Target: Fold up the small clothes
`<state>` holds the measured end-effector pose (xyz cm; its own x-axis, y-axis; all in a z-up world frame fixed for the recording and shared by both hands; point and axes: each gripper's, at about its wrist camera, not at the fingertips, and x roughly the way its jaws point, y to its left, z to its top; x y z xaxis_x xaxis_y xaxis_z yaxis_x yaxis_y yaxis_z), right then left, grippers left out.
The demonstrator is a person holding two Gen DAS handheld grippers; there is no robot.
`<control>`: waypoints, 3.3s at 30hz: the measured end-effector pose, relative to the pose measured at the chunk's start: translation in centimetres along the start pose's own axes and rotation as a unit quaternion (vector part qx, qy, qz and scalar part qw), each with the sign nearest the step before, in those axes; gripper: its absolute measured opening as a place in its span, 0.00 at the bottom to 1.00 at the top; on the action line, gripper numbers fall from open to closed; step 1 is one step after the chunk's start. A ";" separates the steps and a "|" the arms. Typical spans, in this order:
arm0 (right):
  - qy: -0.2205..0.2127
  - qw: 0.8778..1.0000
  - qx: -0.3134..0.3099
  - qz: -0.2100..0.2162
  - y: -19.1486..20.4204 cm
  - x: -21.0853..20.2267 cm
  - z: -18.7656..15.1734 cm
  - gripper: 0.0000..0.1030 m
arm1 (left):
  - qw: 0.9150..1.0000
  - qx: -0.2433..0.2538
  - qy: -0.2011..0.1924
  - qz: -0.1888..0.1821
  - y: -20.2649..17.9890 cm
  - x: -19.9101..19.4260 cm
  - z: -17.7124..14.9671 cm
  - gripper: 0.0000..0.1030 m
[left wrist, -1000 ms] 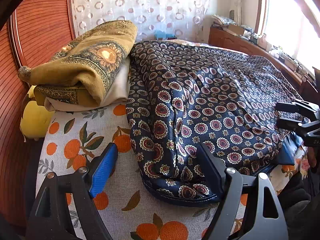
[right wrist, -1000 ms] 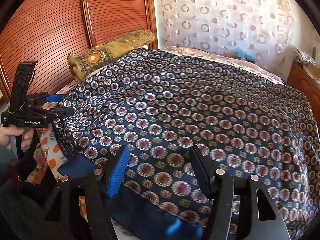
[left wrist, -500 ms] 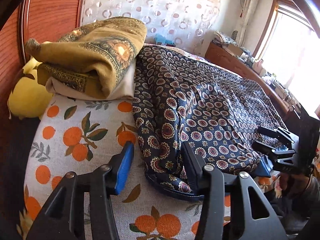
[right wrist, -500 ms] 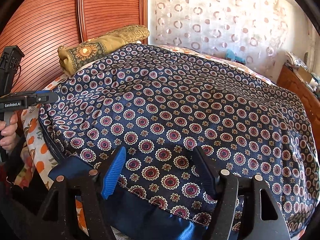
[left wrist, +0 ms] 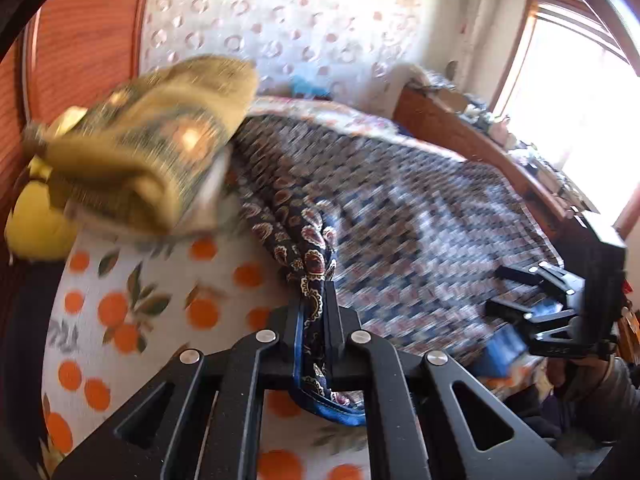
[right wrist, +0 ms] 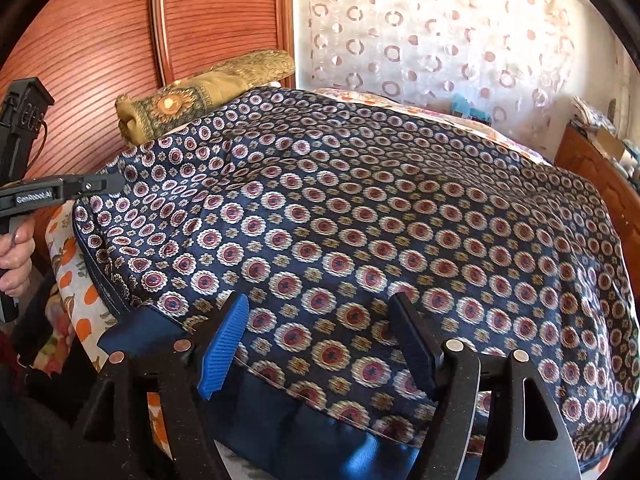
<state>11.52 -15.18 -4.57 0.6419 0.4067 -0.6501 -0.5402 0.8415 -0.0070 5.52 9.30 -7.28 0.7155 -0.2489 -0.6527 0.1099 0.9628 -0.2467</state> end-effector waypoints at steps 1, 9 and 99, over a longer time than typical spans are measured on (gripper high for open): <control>0.000 1.000 0.006 0.001 -0.5 -0.3 -0.1 0.72 | 1.000 0.008 -0.005 -0.008 -0.8 -0.2 0.7 0.08; -0.019 0.998 0.059 -0.011 -6.1 -4.6 -2.0 0.72 | 0.994 0.078 -0.009 -0.073 -8.8 1.4 4.8 0.08; 0.073 0.985 0.080 -0.137 -31.5 4.5 13.9 0.34 | 0.968 0.208 0.096 -0.105 -14.6 18.6 10.8 0.75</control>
<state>39.01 -34.93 3.23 0.6599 0.1109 -0.7431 -0.2582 0.9623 -0.0857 24.64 -8.29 -8.04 0.5109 -0.4194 -0.7503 0.5357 0.8380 -0.1037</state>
